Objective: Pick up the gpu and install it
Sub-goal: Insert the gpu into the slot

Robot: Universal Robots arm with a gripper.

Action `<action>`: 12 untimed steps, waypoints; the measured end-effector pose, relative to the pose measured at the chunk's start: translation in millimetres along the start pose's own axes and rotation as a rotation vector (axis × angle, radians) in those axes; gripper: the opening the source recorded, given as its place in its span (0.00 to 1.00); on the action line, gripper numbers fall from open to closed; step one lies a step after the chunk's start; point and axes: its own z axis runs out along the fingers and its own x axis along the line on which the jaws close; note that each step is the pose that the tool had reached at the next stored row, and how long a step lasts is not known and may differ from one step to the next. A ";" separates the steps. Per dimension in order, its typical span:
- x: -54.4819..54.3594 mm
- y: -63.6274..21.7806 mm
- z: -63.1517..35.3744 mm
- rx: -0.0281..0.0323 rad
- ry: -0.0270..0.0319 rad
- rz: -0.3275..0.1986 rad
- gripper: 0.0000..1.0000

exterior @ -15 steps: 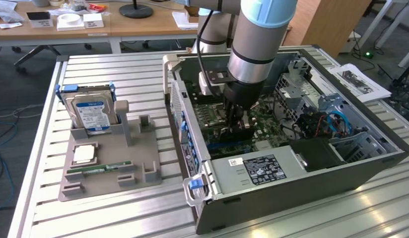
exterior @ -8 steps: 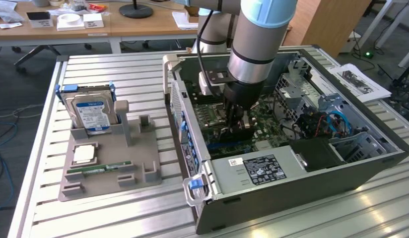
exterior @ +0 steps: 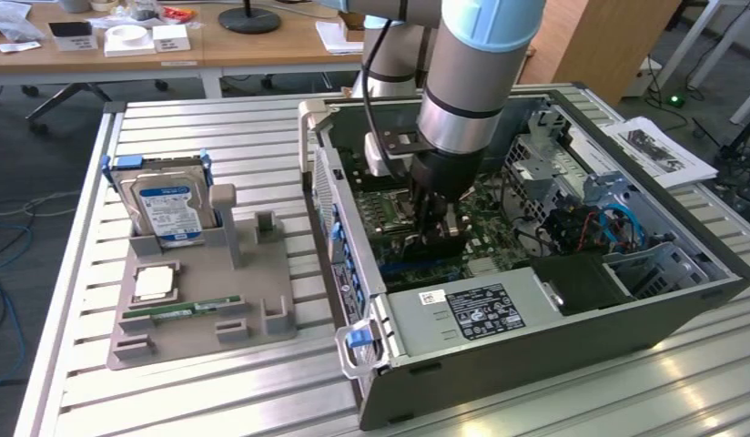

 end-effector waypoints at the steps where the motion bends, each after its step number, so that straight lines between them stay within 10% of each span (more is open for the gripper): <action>1: 0.1 0.0 0.4 -0.0001 0.0001 -0.001 0.27; 12: 0.2 2.1 1.8 0.0000 -0.0006 -0.008 0.27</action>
